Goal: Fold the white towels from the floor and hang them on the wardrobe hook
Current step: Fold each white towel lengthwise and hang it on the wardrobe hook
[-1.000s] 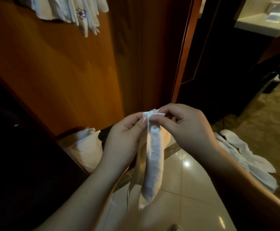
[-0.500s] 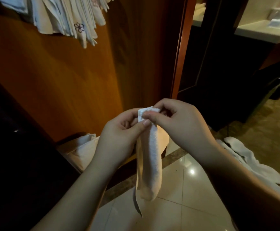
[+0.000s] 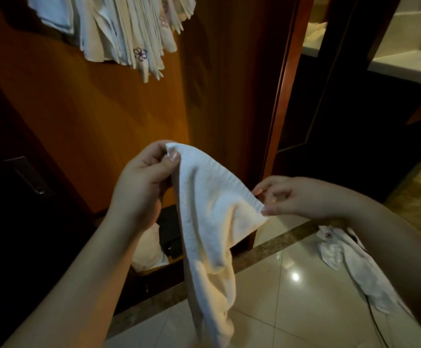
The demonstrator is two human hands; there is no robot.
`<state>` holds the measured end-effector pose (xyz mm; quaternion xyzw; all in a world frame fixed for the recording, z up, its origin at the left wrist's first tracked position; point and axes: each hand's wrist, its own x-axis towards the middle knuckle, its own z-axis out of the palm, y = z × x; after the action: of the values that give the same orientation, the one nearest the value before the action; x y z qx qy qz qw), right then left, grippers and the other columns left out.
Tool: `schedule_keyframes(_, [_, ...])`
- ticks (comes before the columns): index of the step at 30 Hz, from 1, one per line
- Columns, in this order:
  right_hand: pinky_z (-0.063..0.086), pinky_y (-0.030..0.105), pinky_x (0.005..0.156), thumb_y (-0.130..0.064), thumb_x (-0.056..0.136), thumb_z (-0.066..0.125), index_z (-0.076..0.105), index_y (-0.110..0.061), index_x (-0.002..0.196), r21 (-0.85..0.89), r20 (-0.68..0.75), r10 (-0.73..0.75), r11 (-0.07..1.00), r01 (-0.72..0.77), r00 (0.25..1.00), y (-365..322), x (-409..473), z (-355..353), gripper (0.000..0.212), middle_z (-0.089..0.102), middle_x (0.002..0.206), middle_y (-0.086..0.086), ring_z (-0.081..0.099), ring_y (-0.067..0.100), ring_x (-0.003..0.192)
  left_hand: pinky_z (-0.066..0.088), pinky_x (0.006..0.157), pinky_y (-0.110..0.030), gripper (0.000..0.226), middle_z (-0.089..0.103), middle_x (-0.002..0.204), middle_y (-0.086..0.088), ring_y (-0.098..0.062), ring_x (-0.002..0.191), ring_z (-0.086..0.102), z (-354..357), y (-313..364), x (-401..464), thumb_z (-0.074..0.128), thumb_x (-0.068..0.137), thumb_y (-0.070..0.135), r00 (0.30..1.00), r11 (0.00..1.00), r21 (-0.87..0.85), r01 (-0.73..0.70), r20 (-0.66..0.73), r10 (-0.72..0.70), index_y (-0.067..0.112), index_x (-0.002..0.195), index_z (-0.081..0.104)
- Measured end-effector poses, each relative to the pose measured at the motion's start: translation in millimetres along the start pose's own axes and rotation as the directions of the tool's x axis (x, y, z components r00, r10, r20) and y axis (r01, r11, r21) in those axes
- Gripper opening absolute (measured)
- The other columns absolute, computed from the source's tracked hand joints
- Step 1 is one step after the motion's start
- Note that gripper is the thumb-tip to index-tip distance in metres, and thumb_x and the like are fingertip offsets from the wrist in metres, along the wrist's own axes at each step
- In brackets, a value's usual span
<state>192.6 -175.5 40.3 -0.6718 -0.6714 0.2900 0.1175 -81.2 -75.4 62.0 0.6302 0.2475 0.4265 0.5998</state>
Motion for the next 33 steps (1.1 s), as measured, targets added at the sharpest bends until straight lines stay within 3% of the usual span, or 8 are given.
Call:
schedule_keyframes(1, [0.039,0.017,0.089,-0.053,0.087,0.068,0.064,-0.050,0.085,0.033,0.018,-0.009,0.999,0.009,1.000,1.4,0.8,4.3,0.006,0.048,0.121,-0.043,0.048,-0.011,0.116,0.051,0.062,-0.024,0.020,0.070,0.081,0.006,-0.012,0.072,0.067,-0.8,-0.2,-0.5,0.057,0.091,0.026,1.000,1.000,-0.002,0.003,0.007,-0.003,0.033,0.084,0.074])
schedule_keyframes(6, [0.042,0.018,0.084,-0.077,0.066,0.062,0.048,-0.077,0.104,0.175,0.028,-0.102,0.980,0.096,0.994,-7.2,15.5,23.4,0.040,0.052,0.116,-0.048,0.051,-0.023,0.105,0.047,0.073,-0.038,0.020,0.067,0.081,0.006,-0.016,0.076,0.063,-3.6,-1.5,-3.7,0.056,0.093,0.025,0.998,1.000,0.013,0.000,0.062,-0.001,0.032,0.086,0.074])
schedule_keyframes(11, [0.045,0.023,0.083,-0.055,0.089,0.068,0.059,-0.074,0.094,0.211,-0.009,-0.126,0.970,0.125,0.992,-2.7,32.4,42.6,0.022,0.062,0.108,-0.040,0.057,-0.017,0.099,0.050,0.070,-0.029,0.020,0.066,0.081,0.006,-0.014,0.075,0.061,-21.6,4.5,-4.8,0.056,0.091,0.023,0.998,1.000,0.014,-0.022,0.057,0.021,0.031,0.085,0.074])
schedule_keyframes(16, [0.047,0.028,0.078,-0.056,0.088,0.065,0.067,-0.058,0.096,0.197,-0.237,-0.096,0.970,0.145,0.967,6.8,34.8,30.4,0.009,0.067,0.102,-0.026,0.061,-0.006,0.093,0.053,0.064,-0.024,0.019,0.067,0.079,0.003,-0.011,0.072,0.064,-46.5,-3.8,-5.0,0.057,0.088,0.019,0.999,0.998,0.046,-0.030,-0.030,0.031,0.028,0.085,0.073])
schedule_keyframes(22, [0.040,0.020,0.071,-0.042,0.090,0.069,0.052,-0.068,0.092,0.184,-0.587,-0.072,0.958,0.220,0.807,-8.2,35.1,15.3,0.032,0.058,0.098,-0.042,0.056,-0.016,0.090,0.051,0.073,-0.032,0.012,0.064,0.085,0.006,-0.011,0.081,0.063,-65.4,-23.6,2.0,0.060,0.089,0.030,0.989,0.993,0.116,0.014,-0.150,0.004,0.033,0.085,0.071])
schedule_keyframes(25, [0.051,0.029,0.081,-0.038,0.091,0.072,0.045,-0.071,0.102,0.343,-0.561,-0.014,0.906,0.248,0.827,-12.5,34.5,11.7,0.044,0.065,0.099,-0.030,0.064,-0.006,0.090,0.048,0.076,-0.033,0.014,0.064,0.085,0.008,-0.011,0.083,0.060,-65.8,-26.5,8.8,0.060,0.090,0.027,0.986,0.997,0.071,-0.003,-0.168,0.015,0.034,0.086,0.072])
schedule_keyframes(29, [0.057,0.042,0.083,-0.043,0.092,0.069,0.065,-0.046,0.094,0.289,-0.451,0.034,0.951,0.111,0.892,-9.3,35.5,0.3,0.005,0.071,0.092,-0.017,0.067,0.004,0.084,0.046,0.072,-0.028,0.017,0.062,0.081,0.012,-0.006,0.078,0.059,-60.3,-23.2,16.2,0.065,0.091,0.024,0.994,0.998,0.057,0.012,-0.111,-0.006,0.036,0.082,0.073])
schedule_keyframes(33, [0.051,0.020,0.065,-0.057,0.092,0.060,0.059,-0.048,0.095,0.249,-0.613,-0.051,0.935,0.254,0.789,-26.0,26.0,-15.3,0.010,0.068,0.092,-0.026,0.067,-0.004,0.083,0.051,0.071,-0.025,0.019,0.064,0.084,0.008,-0.009,0.081,0.062,-55.3,-2.2,23.1,0.060,0.091,0.022,0.997,0.998,-0.017,-0.053,-0.059,0.052,0.033,0.082,0.072])
